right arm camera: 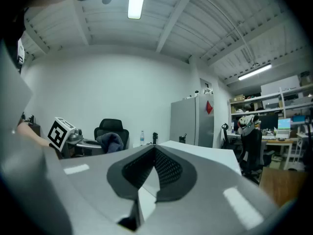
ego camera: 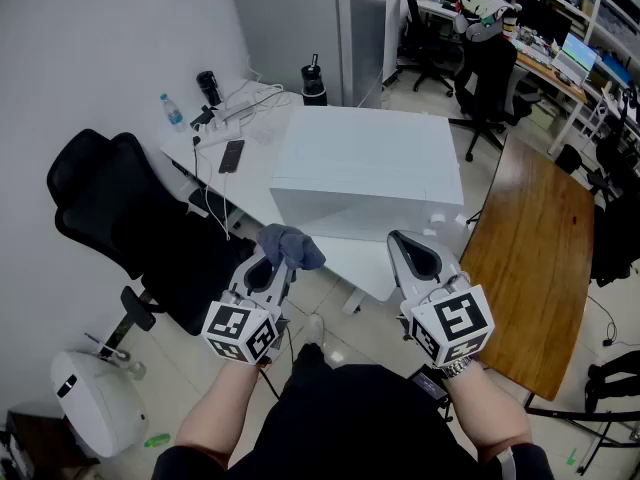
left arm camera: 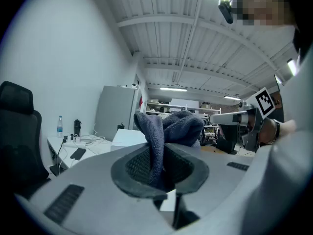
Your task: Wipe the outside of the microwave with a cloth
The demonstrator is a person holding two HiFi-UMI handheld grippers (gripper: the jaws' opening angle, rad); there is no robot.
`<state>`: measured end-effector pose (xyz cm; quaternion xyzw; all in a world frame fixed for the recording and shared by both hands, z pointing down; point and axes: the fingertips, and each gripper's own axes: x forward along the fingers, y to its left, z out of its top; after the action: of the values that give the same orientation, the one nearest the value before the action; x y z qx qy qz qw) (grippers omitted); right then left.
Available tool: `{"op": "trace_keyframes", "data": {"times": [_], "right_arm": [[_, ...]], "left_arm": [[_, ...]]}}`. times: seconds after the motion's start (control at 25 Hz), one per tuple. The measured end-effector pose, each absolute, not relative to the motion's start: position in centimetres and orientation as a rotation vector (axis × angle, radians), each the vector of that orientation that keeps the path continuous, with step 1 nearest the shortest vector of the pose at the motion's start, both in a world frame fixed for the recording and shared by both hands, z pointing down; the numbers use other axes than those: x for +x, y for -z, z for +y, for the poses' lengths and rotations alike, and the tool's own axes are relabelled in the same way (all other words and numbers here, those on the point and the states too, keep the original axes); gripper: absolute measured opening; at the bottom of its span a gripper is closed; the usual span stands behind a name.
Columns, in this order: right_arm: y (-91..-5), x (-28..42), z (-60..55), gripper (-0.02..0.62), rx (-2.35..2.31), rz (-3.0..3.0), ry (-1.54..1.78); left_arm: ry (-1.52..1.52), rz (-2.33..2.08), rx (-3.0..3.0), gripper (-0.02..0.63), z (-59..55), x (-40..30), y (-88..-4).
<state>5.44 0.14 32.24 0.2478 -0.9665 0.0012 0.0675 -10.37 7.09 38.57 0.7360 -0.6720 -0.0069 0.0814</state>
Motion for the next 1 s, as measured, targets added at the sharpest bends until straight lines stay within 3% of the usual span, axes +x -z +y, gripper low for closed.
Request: {"op": "trace_keyframes", "data": {"times": [0.68,1.0], "right_arm": [[-34.0,-8.3,-8.0,0.002,0.695,-2.880,-0.021],[-34.6,-12.5,-12.1,0.002,0.771,-2.834,-0.029]], "left_arm": [[-0.117,-1.978,2.069,0.058,-0.4,-25.2,-48.0],[-0.201,-1.814,2.118,0.058,-5.9,-27.9,-52.9]]}}
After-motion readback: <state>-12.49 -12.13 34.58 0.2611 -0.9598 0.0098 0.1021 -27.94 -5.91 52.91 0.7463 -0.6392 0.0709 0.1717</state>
